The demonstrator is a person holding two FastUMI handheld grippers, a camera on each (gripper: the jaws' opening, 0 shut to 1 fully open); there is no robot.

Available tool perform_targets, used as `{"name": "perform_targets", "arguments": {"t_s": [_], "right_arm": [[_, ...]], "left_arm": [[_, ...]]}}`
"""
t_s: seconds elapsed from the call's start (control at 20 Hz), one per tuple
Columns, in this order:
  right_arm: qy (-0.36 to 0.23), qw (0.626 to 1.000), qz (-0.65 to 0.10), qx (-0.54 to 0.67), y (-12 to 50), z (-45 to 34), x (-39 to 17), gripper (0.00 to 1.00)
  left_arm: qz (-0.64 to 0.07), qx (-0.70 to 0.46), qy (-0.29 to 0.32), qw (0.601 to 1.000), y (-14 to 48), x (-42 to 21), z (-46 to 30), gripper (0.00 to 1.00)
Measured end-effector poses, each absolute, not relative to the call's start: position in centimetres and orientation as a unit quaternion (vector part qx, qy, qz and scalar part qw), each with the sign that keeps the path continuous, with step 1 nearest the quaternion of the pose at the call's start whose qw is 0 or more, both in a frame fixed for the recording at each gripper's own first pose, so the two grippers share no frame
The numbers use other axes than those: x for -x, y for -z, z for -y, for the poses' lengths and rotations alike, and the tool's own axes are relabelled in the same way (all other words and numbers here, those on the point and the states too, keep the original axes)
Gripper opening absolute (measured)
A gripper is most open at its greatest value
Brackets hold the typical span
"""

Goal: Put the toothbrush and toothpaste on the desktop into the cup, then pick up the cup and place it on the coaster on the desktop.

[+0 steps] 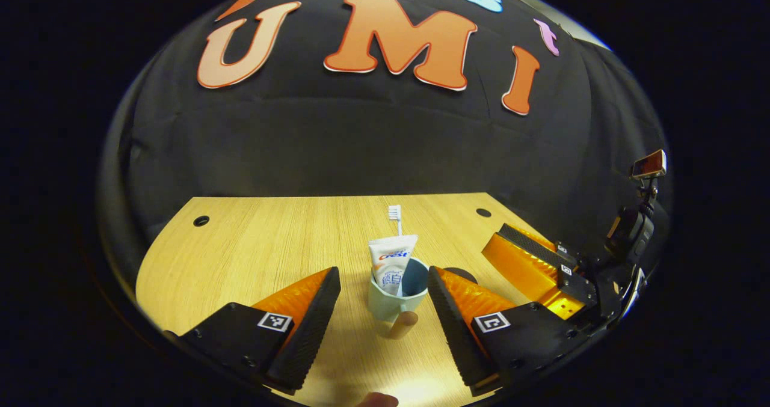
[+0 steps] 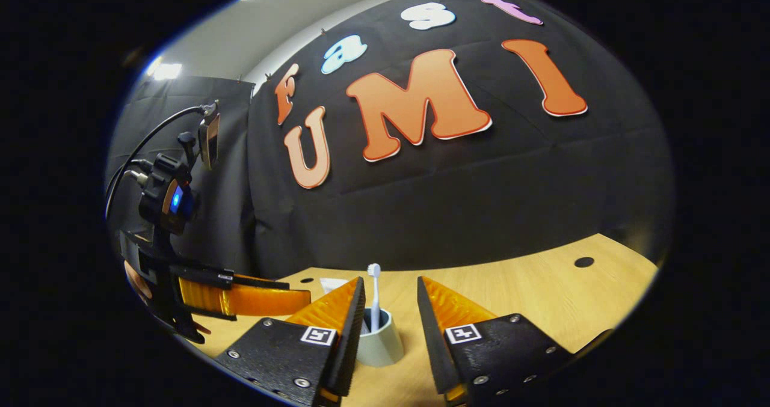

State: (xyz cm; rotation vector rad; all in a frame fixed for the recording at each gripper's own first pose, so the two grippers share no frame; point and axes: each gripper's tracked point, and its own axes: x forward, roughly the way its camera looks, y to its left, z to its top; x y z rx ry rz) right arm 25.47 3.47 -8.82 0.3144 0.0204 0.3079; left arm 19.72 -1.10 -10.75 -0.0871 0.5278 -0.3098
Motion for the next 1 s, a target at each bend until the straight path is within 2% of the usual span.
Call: {"name": "perform_targets", "arguments": {"t_s": [0.05, 0.1, 0.15, 0.35, 0.55, 1.0], "right_arm": [[-0.154, 0.976, -0.019, -0.154, 9.1, -2.9, -24.5, 0.59], [-0.154, 0.977, -0.023, -0.149, 9.0, -2.1, -23.5, 0.58], [-0.15, 0.978, -0.026, -0.141, 9.0, -1.2, -22.7, 0.7], [-0.142, 0.98, -0.035, -0.133, 9.2, 1.3, -19.0, 0.85], [-0.134, 0.984, -0.052, -0.11, 10.2, 3.6, -14.7, 0.91], [-0.098, 0.989, -0.061, -0.092, 10.9, 7.8, -9.3, 0.94]], "left_arm": [[-0.274, 0.033, 0.157, 0.948, 10.7, -19.5, 1.4, 0.94], [-0.292, 0.03, 0.163, 0.942, 10.8, -19.3, 1.7, 0.97], [-0.309, 0.033, 0.169, 0.935, 10.7, -19.3, 2.2, 0.97], [-0.389, 0.038, 0.181, 0.903, 11.2, -19.0, 2.9, 0.97], [-0.473, 0.042, 0.185, 0.861, 12.7, -18.9, 3.2, 0.97], [-0.578, -0.004, 0.145, 0.803, 16.4, -20.7, 4.2, 0.98]]}}
